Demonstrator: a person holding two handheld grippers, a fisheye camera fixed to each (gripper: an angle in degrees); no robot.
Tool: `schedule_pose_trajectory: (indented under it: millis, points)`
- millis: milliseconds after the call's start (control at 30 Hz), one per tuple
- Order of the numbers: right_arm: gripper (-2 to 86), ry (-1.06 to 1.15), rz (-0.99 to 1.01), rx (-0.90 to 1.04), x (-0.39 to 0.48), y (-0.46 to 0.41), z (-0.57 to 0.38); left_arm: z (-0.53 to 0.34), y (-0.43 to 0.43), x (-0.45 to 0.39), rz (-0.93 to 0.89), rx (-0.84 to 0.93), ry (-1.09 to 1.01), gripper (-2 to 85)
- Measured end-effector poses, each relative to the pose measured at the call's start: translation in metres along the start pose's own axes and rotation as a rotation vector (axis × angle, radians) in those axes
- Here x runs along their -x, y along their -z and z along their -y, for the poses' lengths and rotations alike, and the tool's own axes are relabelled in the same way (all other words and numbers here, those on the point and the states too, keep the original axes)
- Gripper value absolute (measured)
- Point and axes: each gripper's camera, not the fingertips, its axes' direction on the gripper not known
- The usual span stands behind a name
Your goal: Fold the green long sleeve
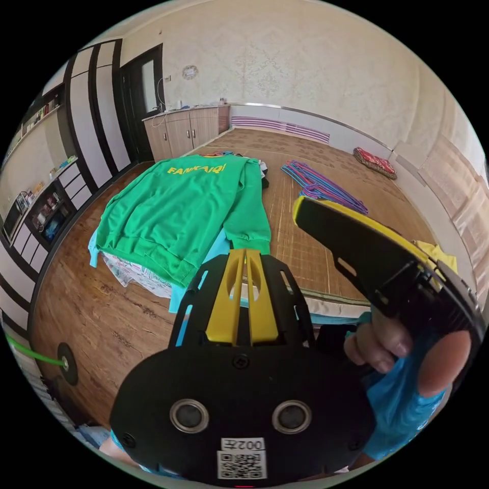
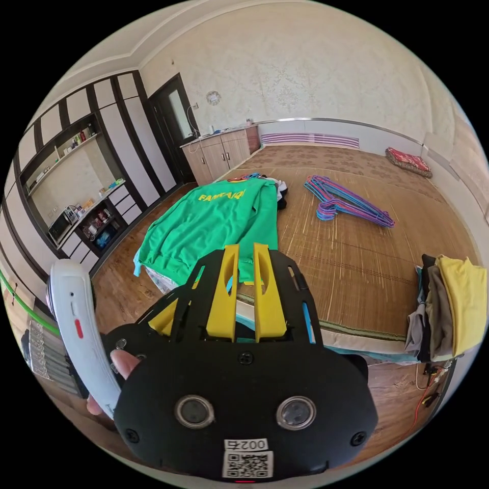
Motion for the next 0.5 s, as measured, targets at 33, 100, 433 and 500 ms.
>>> schedule_pose_trajectory:
  millis: [33,100,433,500]
  points:
    - [5.5,0.017,0.006,0.002,0.006,-0.002,0.003,0.0,-0.001,-0.002,0.024,0.009,-0.008,-1.0]
    - [5.5,0.027,0.01,0.003,0.013,-0.005,0.008,0.0,-0.002,-0.002,0.039,0.002,-0.007,-1.0]
    - [5.2,0.131,-0.047,0.007,0.057,-0.027,0.036,0.002,-0.012,0.002,-0.112,-0.058,-0.09,-1.0]
    - [4.9,0.146,-0.047,0.016,0.063,-0.033,0.041,0.003,-0.014,0.004,-0.086,-0.063,-0.089,-1.0]
